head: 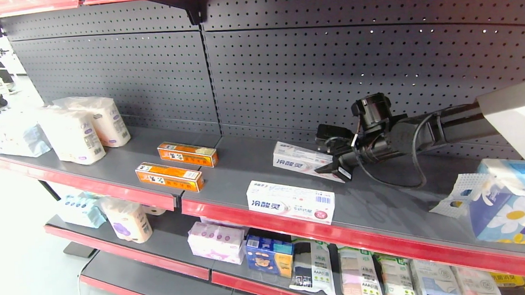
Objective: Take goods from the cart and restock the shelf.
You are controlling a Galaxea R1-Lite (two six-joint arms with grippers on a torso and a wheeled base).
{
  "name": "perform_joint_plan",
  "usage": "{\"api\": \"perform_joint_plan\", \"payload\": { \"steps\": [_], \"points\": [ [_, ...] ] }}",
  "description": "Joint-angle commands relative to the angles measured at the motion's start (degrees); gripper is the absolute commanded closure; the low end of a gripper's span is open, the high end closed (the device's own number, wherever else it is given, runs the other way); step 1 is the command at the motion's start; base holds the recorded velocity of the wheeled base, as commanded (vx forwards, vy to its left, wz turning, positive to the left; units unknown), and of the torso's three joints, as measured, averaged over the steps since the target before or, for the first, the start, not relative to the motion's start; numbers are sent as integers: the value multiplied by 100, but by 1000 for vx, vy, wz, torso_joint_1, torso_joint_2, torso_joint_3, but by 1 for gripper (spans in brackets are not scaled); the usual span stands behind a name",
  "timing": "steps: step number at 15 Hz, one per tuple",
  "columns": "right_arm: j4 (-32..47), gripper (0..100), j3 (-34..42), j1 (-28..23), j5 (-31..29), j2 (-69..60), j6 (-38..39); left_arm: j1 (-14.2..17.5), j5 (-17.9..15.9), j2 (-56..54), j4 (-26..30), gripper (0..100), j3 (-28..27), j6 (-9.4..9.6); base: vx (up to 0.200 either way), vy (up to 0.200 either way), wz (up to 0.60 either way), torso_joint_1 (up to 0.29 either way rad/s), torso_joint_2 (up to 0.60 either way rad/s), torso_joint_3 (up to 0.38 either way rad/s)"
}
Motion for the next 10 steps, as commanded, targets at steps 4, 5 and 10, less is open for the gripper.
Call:
{"api": "perform_joint_plan", "payload": {
  "steps": [4, 5, 10],
  "points": [
    [1, 100, 29, -20, 1, -17, -33, 1, 2, 7, -1, 0, 1, -2, 0, 0, 0, 0, 0, 0],
    [1, 100, 29, -20, 1, -17, -33, 1, 2, 7, -1, 0, 1, -2, 0, 0, 0, 0, 0, 0],
    [1, 0, 64, 41, 1, -17, -16, 1, 2, 7, -1, 0, 1, -2, 0, 0, 0, 0, 0, 0]
  ]
}}
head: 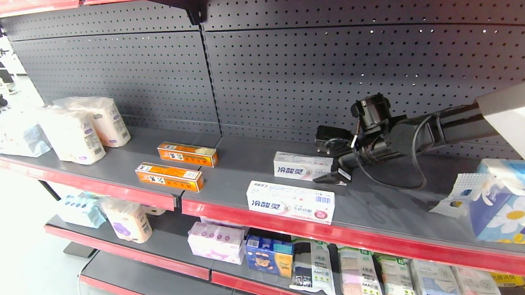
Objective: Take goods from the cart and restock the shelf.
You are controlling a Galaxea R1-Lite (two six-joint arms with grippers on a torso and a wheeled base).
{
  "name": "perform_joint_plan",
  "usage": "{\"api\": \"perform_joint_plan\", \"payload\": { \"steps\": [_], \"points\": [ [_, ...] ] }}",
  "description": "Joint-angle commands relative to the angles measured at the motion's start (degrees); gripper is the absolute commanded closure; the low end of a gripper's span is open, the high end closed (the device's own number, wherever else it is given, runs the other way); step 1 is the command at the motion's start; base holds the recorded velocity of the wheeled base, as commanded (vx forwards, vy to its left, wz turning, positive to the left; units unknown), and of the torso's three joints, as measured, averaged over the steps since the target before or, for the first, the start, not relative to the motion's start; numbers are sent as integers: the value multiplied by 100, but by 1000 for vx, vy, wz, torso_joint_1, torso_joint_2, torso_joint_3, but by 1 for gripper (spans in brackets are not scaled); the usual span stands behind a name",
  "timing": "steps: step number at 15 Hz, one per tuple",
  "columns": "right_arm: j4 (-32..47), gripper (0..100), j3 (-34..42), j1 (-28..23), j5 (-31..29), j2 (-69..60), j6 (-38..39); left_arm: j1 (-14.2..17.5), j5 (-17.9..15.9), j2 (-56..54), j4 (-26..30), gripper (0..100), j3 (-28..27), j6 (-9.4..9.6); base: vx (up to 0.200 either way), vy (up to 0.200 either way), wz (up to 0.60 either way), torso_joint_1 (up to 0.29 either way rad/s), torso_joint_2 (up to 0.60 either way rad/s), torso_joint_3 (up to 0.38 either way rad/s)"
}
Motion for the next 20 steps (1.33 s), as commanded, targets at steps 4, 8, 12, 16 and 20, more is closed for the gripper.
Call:
{"api": "perform_joint_plan", "payload": {
  "steps": [4, 8, 12, 16, 20],
  "points": [
    [0, 0, -17, -57, 1, -54, 89, 1, 2, 7, 2, 0, 1, -2, 0, 0, 0, 0, 0, 0],
    [44, 0, 132, -339, 36, -309, 318, 1, 2, 7, 2, 0, 1, -2, 0, 0, 0, 0, 0, 0],
    [26, 0, 246, -391, 54, -555, 1276, 1, 2, 7, 2, 0, 1, -2, 0, 0, 0, 0, 0, 0],
    [8, 0, 396, -479, 54, -801, 1794, 1, 2, 7, 2, 0, 1, -2, 0, 0, 0, 0, 0, 0],
    [8, 0, 501, -497, -25, -968, 2744, 1, 2, 7, 2, 0, 1, -2, 0, 0, 0, 0, 0, 0]
  ]
}}
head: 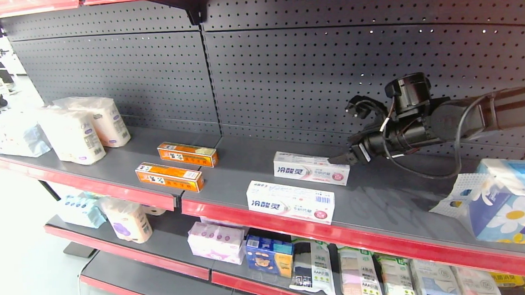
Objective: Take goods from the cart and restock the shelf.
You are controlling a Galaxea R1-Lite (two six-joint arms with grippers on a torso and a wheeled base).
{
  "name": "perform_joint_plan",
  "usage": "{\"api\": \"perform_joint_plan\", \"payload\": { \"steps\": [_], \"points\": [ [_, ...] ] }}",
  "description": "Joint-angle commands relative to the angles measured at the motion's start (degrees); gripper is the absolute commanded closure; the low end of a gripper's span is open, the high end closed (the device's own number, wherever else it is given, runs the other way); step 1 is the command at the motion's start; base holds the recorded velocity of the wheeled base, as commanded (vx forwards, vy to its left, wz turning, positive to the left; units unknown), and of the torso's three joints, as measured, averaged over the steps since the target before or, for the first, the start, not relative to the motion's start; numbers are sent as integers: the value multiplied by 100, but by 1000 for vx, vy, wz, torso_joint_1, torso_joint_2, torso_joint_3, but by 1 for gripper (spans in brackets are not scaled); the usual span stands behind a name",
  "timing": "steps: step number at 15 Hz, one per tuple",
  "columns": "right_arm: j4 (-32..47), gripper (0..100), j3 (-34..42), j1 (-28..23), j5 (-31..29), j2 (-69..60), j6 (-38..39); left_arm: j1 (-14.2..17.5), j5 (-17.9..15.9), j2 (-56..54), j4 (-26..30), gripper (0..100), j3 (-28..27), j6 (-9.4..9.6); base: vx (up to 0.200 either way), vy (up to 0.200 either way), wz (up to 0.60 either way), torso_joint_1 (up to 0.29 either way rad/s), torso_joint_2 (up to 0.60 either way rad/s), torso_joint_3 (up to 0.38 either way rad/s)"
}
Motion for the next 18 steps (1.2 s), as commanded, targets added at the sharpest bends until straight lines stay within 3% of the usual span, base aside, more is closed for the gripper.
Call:
{"api": "perform_joint_plan", "payload": {
  "steps": [1, 6, 12, 18],
  "points": [
    [0, 0, 65, -3, -243, -130, 423, 1, 2, 7, 2, 0, 1, -2, 0, 0, 0, 0, 0, 0],
    [-9, 0, 170, -91, -568, -270, 722, 1, 2, 7, 2, 0, 1, -2, 0, 0, 0, 0, 0, 0],
    [-88, 0, 390, -161, -1745, -270, 1091, 1, 2, 7, 2, 0, 1, -2, 0, 0, 0, 0, 0, 0],
    [-106, 0, 398, -161, -2229, -182, 1390, 1, 2, 7, 2, 0, 1, -2, 0, 0, 0, 0, 0, 0]
  ]
}}
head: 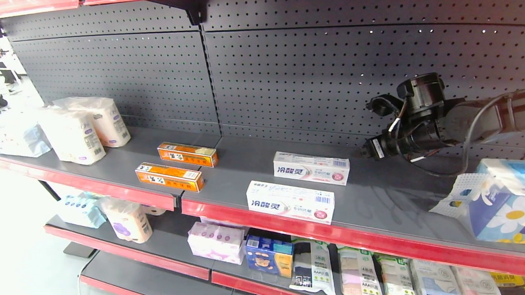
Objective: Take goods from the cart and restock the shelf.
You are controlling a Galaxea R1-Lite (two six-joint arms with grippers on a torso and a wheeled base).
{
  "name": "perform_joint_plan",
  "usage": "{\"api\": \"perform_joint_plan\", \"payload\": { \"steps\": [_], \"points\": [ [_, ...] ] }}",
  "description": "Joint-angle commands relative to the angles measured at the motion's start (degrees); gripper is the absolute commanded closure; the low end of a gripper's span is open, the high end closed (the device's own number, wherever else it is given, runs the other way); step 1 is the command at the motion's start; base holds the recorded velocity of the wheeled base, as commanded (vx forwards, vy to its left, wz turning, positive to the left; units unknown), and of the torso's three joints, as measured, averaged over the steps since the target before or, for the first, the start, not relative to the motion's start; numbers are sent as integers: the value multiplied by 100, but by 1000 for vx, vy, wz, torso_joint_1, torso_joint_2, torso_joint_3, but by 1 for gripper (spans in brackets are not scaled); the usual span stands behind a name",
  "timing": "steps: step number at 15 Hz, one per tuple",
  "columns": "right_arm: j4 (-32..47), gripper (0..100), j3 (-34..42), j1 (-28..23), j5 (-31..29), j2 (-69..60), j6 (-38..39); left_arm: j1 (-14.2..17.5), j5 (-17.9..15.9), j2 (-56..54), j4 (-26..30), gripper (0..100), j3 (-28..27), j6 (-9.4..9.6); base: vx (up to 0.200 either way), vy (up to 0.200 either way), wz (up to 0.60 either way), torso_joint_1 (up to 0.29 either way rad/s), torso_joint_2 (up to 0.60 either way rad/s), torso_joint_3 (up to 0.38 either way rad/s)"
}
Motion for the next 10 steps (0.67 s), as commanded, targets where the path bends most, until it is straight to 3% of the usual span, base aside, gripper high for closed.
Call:
{"api": "perform_joint_plan", "payload": {
  "steps": [1, 10],
  "points": [
    [-36, 0, -19, 7, -67, 92, 32, 1, 4, 7, 2, 0, 1, -2, 0, 0, 0, 0, 0, 0],
    [-185, 0, 157, -37, -744, 127, 225, 1, 4, 7, 2, 0, 1, -2, 0, 0, 0, 0, 0, 0]
  ]
}}
